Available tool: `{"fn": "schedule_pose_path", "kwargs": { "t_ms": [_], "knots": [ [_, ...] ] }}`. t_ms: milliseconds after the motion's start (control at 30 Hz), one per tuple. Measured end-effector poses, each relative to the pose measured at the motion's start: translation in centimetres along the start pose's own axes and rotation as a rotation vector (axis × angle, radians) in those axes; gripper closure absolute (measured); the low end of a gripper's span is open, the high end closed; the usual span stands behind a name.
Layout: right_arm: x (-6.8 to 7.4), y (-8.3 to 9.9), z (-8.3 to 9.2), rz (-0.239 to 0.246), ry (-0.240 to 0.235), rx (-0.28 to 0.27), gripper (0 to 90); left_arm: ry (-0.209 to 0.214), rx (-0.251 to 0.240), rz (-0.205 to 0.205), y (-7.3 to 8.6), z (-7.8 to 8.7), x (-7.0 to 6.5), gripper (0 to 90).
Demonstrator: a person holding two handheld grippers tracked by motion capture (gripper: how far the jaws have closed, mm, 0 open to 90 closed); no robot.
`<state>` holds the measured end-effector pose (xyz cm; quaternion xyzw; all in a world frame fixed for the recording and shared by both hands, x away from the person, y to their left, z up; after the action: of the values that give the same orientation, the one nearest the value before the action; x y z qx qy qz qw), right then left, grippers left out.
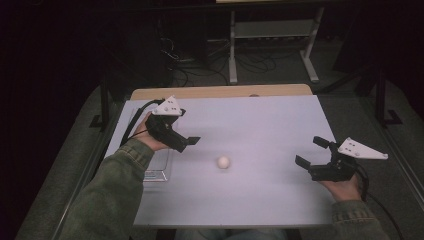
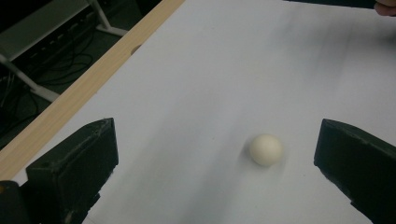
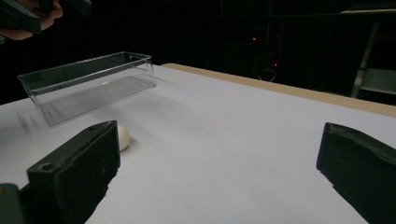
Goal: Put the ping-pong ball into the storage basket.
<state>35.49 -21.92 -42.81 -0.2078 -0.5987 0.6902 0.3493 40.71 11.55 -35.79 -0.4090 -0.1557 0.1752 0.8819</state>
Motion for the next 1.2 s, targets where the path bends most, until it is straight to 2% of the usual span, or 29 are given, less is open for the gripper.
{"fn": "schedule_pose_path", "kwargs": {
  "t_ms": [167, 533, 767, 1200],
  "knots": [
    [0.0, 0.0, 0.0, -0.003, 0.001, 0.001, 0.0, 0.012, 0.041, -0.024, -0.2, -1.0, -0.3, 0.0],
    [0.2, 0.2, -0.1, -0.004, -0.011, 0.010, 0.0, 0.037, 0.082, -0.053, -1.0, -2.4, -0.8, 0.0],
    [0.2, 0.2, -0.1, -0.003, -0.016, 0.011, 0.0, 0.069, 0.124, -0.067, -0.7, -3.6, -1.2, 0.0],
    [0.3, 0.2, -0.2, -0.002, -0.022, 0.011, 0.0, 0.088, 0.173, -0.093, -0.3, -4.8, -1.6, 0.0]
  ]
}}
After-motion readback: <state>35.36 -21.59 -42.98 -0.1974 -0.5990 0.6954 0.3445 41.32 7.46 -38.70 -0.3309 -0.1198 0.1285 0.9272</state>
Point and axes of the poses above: each handheld gripper's, and its own axes: z roughly backward along the jaws, y roughly out of its underside, x roughly to its left, the point moved 10 cm from there along -z, roughly forward along the jaws
